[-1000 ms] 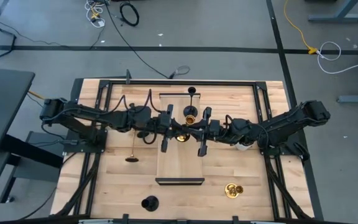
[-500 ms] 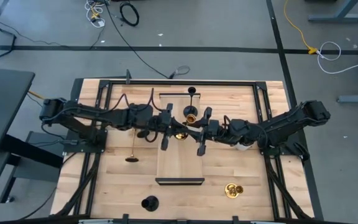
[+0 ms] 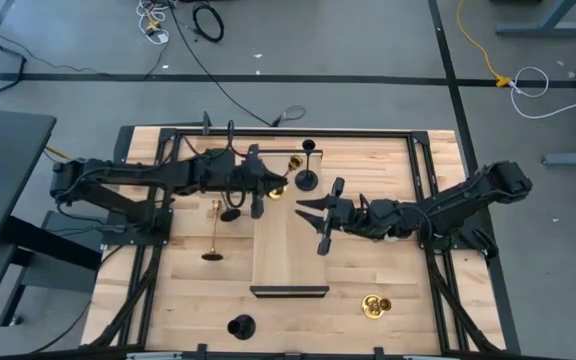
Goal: Pick & Place candle stick holders
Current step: Put the middle gold candle holder on the shelf
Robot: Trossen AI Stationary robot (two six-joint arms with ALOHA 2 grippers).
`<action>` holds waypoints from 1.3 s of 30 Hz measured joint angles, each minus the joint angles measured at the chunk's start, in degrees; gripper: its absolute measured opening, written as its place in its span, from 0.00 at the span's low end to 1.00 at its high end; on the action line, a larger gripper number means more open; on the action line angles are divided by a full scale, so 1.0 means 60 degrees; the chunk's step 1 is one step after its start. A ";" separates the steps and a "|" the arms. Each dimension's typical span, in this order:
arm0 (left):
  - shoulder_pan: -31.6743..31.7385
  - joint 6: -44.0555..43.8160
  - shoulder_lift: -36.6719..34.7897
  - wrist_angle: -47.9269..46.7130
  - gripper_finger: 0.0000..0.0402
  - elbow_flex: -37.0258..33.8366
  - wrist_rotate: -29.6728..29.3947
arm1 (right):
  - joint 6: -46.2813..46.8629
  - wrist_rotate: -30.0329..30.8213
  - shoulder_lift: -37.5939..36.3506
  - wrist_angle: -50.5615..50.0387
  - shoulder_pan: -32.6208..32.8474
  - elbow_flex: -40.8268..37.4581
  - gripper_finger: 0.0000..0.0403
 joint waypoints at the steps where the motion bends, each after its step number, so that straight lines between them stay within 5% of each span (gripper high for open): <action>1: 0.0070 -0.0001 -0.0014 -0.0118 0.03 0.0001 0.0004 | -0.0018 -0.0014 0.0000 0.0000 0.0041 0.0000 0.24; 11: 0.0649 -0.0287 -0.0389 -0.0553 0.03 -0.0776 -0.0267 | -0.0064 0.0547 -0.0004 -0.0240 0.0374 -0.0007 0.24; 21: 0.1147 -0.0973 -0.2286 0.4275 0.03 -0.4226 0.0426 | -0.0209 0.0582 -0.0004 -0.0288 0.0547 -0.0007 0.24; 26: 0.1297 -0.0696 -0.1978 0.6330 0.03 -0.5088 0.0486 | -0.0209 0.0601 -0.0004 -0.0246 0.0545 -0.0007 0.24; 39: 0.1820 -0.0004 -0.0027 0.8475 0.03 -0.5310 0.1300 | -0.0209 0.0521 -0.0004 0.0067 0.0544 -0.0007 0.24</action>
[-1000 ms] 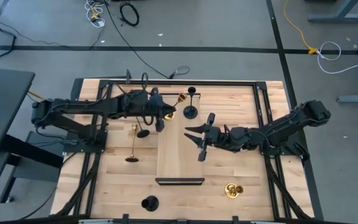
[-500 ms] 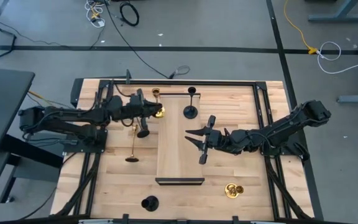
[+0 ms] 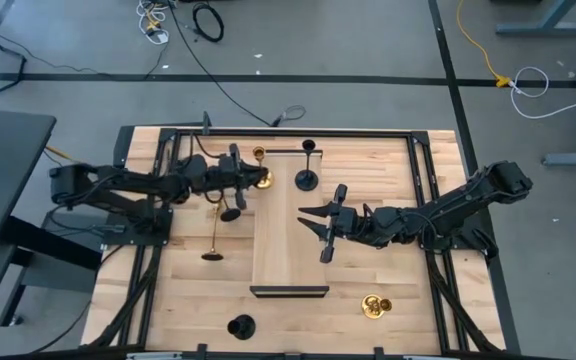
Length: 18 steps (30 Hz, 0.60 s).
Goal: Pick & Place candle stick holders
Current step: Put the middle gold candle holder on the shelf
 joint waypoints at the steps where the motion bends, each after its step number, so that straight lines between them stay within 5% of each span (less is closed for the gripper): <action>1: 0.0028 0.0034 0.0152 0.0114 0.03 0.0000 0.0063 | 0.0000 0.0004 0.0000 0.0000 0.0000 0.0000 0.24; 18: 0.0606 0.0038 0.1536 0.1364 0.03 0.0004 0.0516 | 0.0000 -0.0011 0.0000 0.0044 0.0000 0.0000 0.24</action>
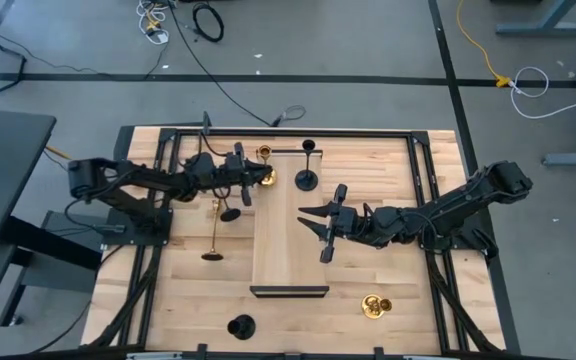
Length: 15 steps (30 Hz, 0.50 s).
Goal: Pick & Place candle stick holders
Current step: Put the middle gold candle holder on the shelf
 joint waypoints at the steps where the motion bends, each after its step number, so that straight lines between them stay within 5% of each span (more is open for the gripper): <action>1: 0.0001 0.0000 0.0047 0.0066 0.03 0.0000 0.0002 | 0.0000 0.0000 0.0000 -0.0003 0.0000 0.0000 0.24; 15: -0.0010 -0.0246 0.0455 0.0573 0.03 0.0007 0.0189 | -0.0036 0.0025 0.0000 0.0077 -0.0004 0.0000 0.24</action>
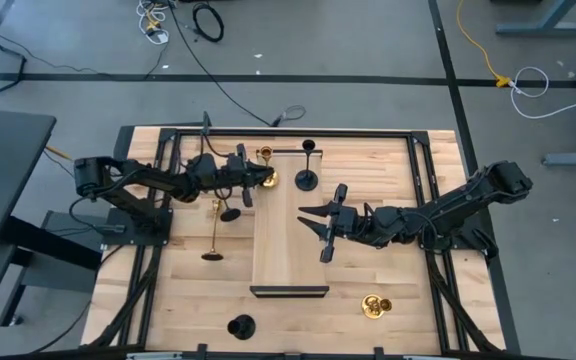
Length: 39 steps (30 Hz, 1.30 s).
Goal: Pick & Place candle stick holders
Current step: Put the middle gold candle holder on the shelf
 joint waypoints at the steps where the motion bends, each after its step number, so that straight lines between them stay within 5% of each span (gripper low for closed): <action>1: 0.0002 -0.0002 0.0000 0.0096 0.03 0.0000 -0.0004 | -0.0004 0.0004 0.0000 0.0004 0.0000 0.0000 0.24; 39: -0.0091 -0.0015 0.0550 -0.0509 0.06 0.0448 0.0050 | -0.0215 0.0007 0.0000 -0.0002 0.0189 -0.0004 0.24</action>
